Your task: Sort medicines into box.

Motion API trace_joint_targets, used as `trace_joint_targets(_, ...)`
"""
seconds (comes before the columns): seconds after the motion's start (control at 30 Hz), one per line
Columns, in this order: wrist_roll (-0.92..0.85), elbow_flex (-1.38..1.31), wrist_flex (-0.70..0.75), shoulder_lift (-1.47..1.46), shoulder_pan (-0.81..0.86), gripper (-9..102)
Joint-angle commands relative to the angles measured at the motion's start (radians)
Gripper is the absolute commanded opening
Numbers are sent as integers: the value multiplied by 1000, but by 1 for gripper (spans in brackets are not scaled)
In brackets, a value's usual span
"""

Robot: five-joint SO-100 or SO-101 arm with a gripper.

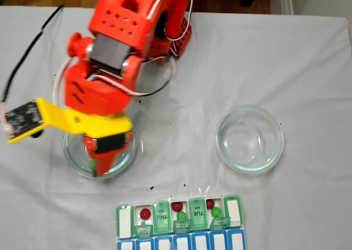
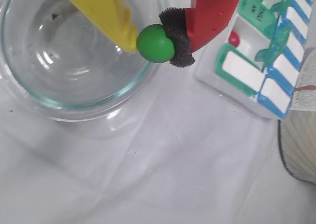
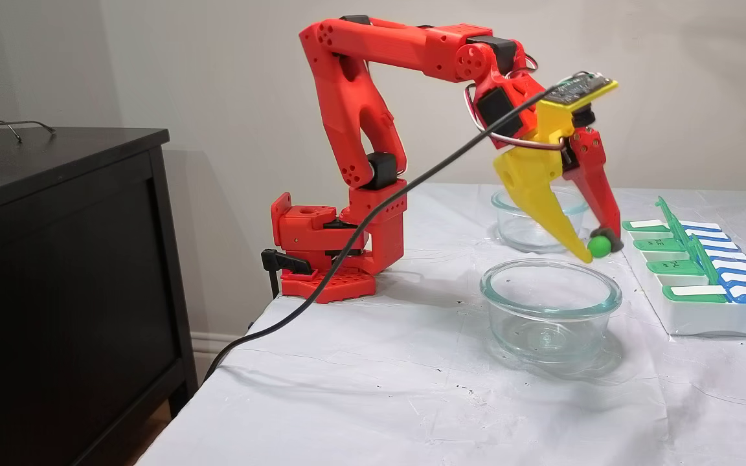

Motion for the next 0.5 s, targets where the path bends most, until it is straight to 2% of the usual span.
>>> trace_joint_targets(0.0,192,11,-141,120,-84,0)
trace_joint_targets(0.1,253,11,-187,87,-117,0)
trace_joint_targets(0.27,242,20,-304,-15,-166,0)
trace_joint_targets(0.47,233,-38,-327,-146,-199,0)
